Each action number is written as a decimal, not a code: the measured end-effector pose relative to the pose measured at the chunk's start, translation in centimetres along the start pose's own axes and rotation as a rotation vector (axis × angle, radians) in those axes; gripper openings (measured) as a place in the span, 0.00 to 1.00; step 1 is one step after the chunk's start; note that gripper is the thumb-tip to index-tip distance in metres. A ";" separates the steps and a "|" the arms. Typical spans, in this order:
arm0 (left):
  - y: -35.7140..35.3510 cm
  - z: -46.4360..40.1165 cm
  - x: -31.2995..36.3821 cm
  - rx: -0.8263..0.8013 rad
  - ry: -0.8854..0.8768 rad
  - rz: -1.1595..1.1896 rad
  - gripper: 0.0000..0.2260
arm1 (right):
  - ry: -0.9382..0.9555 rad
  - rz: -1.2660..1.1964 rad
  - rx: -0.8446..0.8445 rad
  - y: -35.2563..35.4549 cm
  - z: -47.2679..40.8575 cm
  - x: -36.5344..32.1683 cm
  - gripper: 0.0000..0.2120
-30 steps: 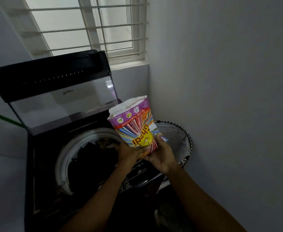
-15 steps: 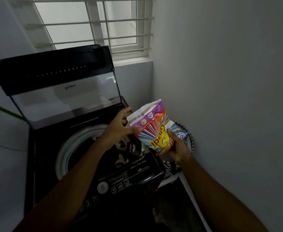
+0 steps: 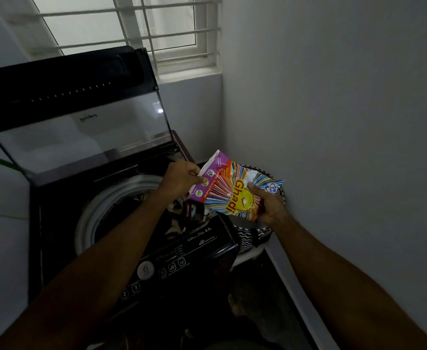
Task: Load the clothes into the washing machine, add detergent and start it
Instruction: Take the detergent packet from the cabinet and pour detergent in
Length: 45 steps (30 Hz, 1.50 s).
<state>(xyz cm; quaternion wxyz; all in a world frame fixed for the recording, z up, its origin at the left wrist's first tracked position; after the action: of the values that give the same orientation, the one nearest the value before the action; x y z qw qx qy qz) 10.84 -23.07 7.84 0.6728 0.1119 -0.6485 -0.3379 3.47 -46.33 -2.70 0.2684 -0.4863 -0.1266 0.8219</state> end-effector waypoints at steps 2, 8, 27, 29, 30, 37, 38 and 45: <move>-0.2 -0.4 0.0 0.006 -0.003 -0.025 0.09 | 0.008 -0.005 0.018 -0.1 0.0 -0.1 0.21; -0.1 -0.9 0.2 0.006 0.009 -0.048 0.09 | 0.005 -0.007 0.051 -0.2 -0.2 0.0 0.21; -0.5 -0.8 -3.2 -0.032 0.026 -0.106 0.11 | 0.116 0.071 0.178 1.1 -0.3 -0.6 0.37; -0.8 -0.9 -3.4 -0.018 0.021 -0.107 0.12 | 0.141 0.089 0.188 0.6 0.7 -1.1 0.27; -0.9 -1.0 -3.5 -0.011 0.019 -0.110 0.11 | 0.157 0.102 0.179 0.3 1.2 -1.4 0.20; -2.5 -1.0 -4.6 -0.017 0.031 -0.145 0.10 | 0.304 0.191 0.257 0.2 2.9 -2.9 0.15; -2.6 -1.0 -4.7 -0.014 0.030 -0.150 0.10 | 0.313 0.200 0.274 0.3 3.0 -3.0 0.16; -3.4 -0.9 -5.6 -0.021 0.041 -0.117 0.10 | 0.387 0.277 0.295 0.2 3.4 -3.6 0.19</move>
<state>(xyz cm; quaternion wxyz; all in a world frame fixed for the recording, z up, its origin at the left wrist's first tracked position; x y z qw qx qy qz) 11.02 -22.48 1.26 0.6663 0.1493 -0.6233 -0.3810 1.82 -48.30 1.52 0.2408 -0.6027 0.1157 0.7519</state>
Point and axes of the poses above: each hand's wrist, its own z-axis away from the middle knuckle, its own y-axis out of the back of the hand, x = y × z, the point moved 4 cm from there along -z, towards the middle knuckle, and after that the axes turned 4 degrees about z, right-handed, at the moved point
